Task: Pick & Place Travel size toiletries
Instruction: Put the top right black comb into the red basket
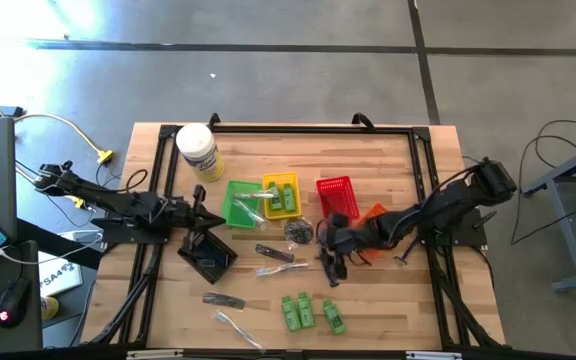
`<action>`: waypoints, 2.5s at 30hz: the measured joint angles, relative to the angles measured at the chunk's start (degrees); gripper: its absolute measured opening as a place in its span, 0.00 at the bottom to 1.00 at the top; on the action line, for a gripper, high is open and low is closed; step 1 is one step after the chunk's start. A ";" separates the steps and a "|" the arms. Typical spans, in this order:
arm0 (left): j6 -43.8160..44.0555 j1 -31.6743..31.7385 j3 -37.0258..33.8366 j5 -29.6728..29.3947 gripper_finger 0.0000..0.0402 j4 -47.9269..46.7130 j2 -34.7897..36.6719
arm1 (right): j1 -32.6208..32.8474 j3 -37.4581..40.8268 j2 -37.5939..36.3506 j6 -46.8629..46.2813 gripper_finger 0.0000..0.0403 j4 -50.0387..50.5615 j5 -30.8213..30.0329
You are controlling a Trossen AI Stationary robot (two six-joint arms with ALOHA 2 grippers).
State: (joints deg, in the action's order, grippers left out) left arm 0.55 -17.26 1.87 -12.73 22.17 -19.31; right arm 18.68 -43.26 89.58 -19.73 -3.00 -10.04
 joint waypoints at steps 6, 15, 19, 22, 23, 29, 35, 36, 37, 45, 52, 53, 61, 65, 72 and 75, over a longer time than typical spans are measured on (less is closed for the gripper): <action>2.74 0.00 0.00 -0.01 0.00 -3.74 -0.02 | 6.84 -9.17 0.00 -14.44 0.49 19.99 -0.11; 2.33 0.00 0.00 -0.01 0.00 -2.10 0.02 | 7.17 -13.35 0.92 -26.75 0.47 25.88 1.96; 2.32 0.00 0.00 -0.01 0.00 -1.82 0.00 | 7.21 -13.27 0.92 -27.81 0.44 25.79 2.97; 0.99 0.00 0.00 0.00 0.00 -0.95 0.00 | 5.71 -13.31 2.56 -30.45 0.45 24.13 4.39; 0.81 0.00 0.00 0.00 0.00 -0.70 0.02 | 5.39 -13.31 3.23 -31.23 0.46 23.53 5.27; -0.26 0.00 0.00 0.00 0.00 -0.38 -0.02 | 4.26 -16.93 10.48 -32.87 0.58 27.01 9.43; -0.24 0.00 0.00 0.02 0.00 -1.12 -0.04 | 3.60 -19.40 12.14 -34.70 0.66 31.64 6.52; -0.22 0.00 0.00 0.11 0.00 -1.31 -0.04 | 3.56 -19.45 12.26 -34.92 0.67 31.59 6.49; -0.15 0.00 0.00 0.21 0.00 -1.36 -0.04 | 3.46 -19.45 12.28 -35.12 0.67 31.89 6.53; -0.23 0.00 0.00 0.21 0.00 -1.36 -0.04 | 3.28 -19.45 13.68 -35.78 0.67 32.73 7.45; -0.23 0.00 0.00 0.23 0.00 -1.33 -0.07 | 3.02 -19.80 17.73 -36.19 0.67 31.57 8.60; -0.23 0.00 0.00 0.22 0.00 -1.33 -0.07 | 3.01 -19.79 18.04 -36.19 0.67 31.66 8.77; -0.23 0.00 0.00 0.23 0.00 -1.29 -0.07 | 3.01 -19.69 18.84 -34.51 0.67 33.02 8.51; -0.23 0.00 0.00 0.21 0.00 -1.29 -0.07 | 2.77 -19.93 20.24 -34.21 0.67 34.42 8.31; -0.22 0.00 0.00 0.22 0.00 -1.27 -0.07 | 2.70 -20.00 21.00 -34.00 0.67 33.97 8.40; -0.22 0.00 0.00 0.24 0.00 -1.25 -0.07 | 2.75 -20.00 21.05 -33.68 0.65 34.26 7.36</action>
State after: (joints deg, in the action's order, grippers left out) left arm 0.33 -17.26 1.87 -12.49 20.93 -19.38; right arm 21.43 -63.26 110.63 -53.41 31.26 -2.68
